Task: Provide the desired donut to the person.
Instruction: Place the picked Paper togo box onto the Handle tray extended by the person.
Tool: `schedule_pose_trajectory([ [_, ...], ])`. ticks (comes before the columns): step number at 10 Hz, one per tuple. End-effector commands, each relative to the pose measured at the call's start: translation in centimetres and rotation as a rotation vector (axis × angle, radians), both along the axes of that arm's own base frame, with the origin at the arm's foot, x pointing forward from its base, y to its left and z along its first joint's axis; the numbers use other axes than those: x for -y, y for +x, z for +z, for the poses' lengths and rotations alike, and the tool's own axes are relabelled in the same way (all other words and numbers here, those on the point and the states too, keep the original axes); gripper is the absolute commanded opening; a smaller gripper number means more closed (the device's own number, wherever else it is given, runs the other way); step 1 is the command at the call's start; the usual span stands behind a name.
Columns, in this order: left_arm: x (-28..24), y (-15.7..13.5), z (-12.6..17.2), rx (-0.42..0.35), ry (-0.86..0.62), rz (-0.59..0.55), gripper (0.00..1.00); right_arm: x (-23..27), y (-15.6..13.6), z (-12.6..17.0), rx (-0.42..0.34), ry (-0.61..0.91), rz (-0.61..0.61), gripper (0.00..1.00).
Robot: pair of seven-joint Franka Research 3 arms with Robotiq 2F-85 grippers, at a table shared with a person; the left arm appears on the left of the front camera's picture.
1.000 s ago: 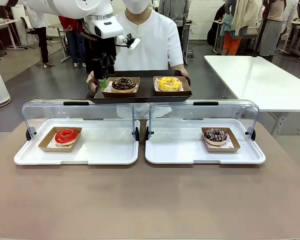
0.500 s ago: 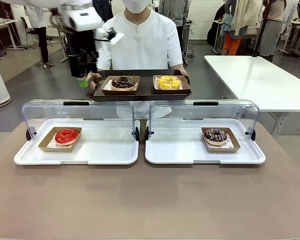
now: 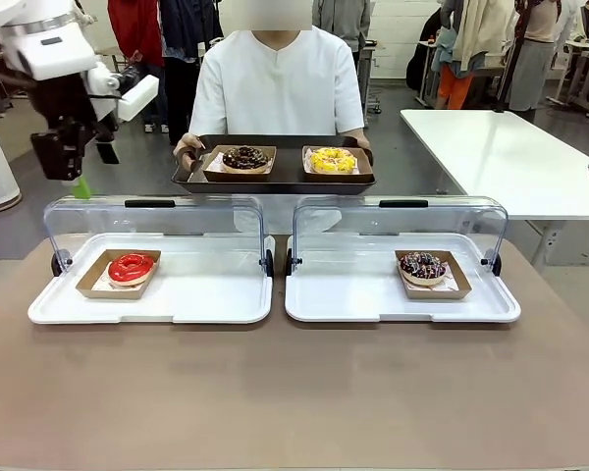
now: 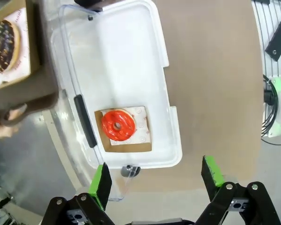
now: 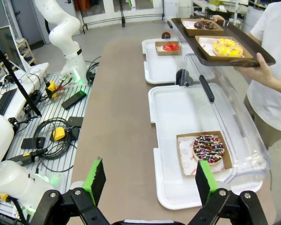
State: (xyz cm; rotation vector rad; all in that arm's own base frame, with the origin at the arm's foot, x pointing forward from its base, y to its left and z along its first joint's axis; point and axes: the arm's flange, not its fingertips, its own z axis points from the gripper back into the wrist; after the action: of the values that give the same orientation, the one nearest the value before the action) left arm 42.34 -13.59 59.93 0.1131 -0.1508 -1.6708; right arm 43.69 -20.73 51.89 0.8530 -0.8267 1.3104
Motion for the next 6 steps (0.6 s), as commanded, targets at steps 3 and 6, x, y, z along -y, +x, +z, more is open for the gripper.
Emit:
schedule_pose_trajectory([
  [3, -0.55, -0.5, -0.24, 0.0, -0.008, 0.006, 1.0, -0.01, 0.02, -0.01, 0.001, 0.002, 0.001, 1.0],
  [6, -0.55, -0.5, -0.24, 0.0, -0.008, 0.006, 1.0, -0.01, 0.02, -0.01, 0.001, 0.002, 0.001, 1.0],
])
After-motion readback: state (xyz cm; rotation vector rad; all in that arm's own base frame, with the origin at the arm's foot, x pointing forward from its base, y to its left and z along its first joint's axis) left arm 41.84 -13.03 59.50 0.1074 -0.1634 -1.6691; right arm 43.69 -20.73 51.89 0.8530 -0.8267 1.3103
